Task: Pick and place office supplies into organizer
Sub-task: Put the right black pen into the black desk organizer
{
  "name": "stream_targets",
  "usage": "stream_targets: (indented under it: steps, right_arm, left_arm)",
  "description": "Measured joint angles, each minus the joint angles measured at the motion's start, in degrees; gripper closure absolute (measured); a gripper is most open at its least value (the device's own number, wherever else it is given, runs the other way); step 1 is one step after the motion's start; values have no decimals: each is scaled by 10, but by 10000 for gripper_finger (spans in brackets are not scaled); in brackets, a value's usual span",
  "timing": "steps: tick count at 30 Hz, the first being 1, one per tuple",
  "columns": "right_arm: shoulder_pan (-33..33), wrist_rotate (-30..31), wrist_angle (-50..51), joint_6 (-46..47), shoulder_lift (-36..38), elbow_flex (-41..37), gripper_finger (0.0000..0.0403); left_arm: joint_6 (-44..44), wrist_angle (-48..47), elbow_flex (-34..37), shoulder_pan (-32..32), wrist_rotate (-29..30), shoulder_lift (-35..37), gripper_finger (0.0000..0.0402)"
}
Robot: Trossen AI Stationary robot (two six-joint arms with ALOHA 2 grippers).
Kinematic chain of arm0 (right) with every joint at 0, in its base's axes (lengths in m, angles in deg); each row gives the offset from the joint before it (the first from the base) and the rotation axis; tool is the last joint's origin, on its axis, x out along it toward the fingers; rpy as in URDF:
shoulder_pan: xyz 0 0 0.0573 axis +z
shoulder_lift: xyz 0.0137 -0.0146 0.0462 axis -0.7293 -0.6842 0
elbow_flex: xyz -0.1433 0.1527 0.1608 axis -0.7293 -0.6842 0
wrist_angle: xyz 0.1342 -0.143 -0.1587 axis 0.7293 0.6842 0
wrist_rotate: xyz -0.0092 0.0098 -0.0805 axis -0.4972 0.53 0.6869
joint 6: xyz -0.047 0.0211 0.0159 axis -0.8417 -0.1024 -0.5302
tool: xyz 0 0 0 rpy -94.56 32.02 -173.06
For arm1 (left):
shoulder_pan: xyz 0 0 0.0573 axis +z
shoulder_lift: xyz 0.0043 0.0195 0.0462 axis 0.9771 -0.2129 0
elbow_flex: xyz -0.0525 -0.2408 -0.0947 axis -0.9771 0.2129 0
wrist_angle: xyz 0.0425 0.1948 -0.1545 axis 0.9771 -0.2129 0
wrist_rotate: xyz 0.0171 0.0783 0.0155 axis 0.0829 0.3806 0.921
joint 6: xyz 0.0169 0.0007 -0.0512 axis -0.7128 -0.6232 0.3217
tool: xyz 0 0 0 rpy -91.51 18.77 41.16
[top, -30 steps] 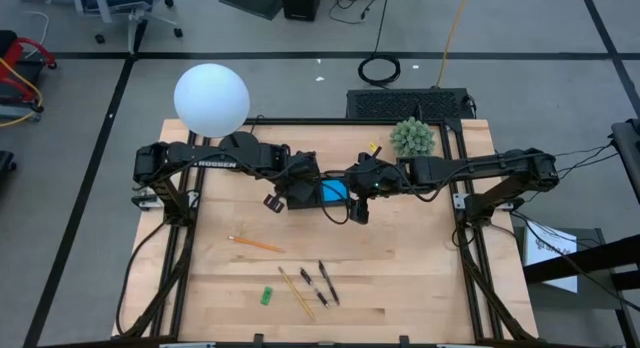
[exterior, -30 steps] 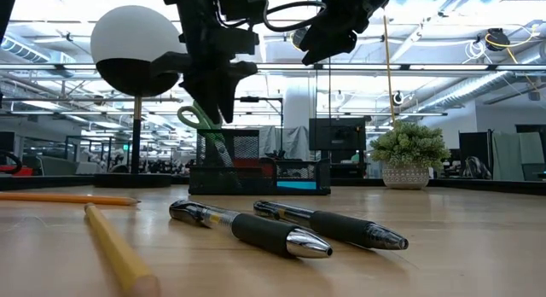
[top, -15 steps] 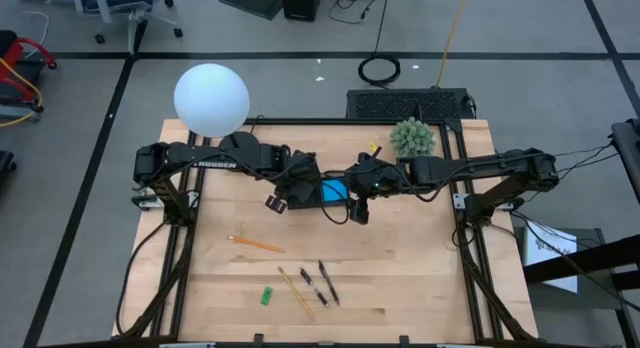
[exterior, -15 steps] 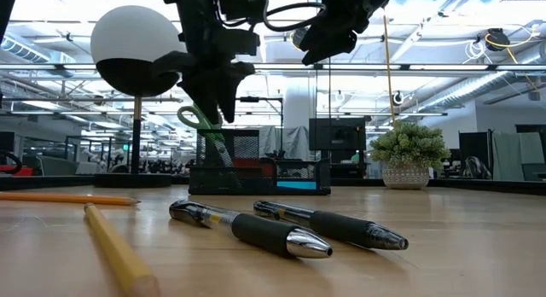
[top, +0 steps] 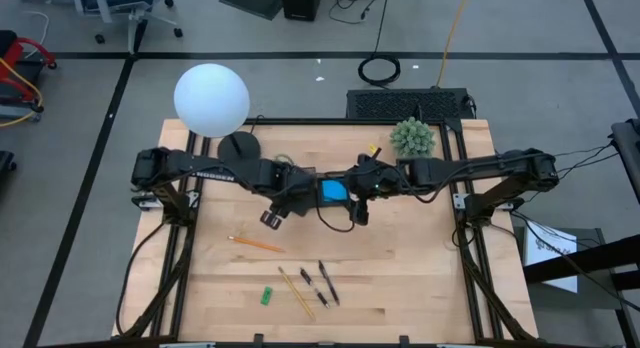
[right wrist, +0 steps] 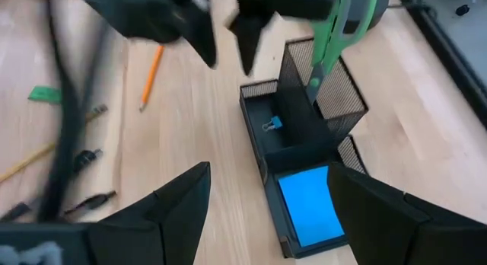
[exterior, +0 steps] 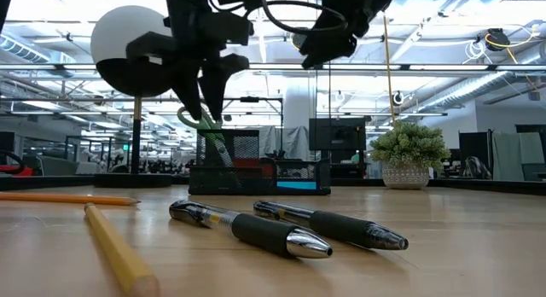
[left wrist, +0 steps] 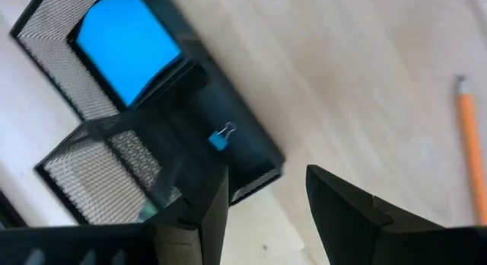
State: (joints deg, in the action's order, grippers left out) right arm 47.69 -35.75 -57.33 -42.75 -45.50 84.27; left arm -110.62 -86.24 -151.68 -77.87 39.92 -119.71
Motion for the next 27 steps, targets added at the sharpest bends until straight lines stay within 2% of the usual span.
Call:
stream_targets:
  steps: [8,13,23,27]
  right_arm:
    - [-1,0,-37,0,-1,-30,149]
    - [-1,-1,-60,0,2,-30,149]
    - [0,-2,-57,29,2,-31,149]
    - [0,-2,-58,30,2,-31,149]
  left_arm:
    - [67,-26,0,-40,-1,1,229]
    - [135,-22,0,-41,-57,22,229]
    - [233,46,0,-58,-52,144,229]
    - [264,61,0,-76,-12,198,229]
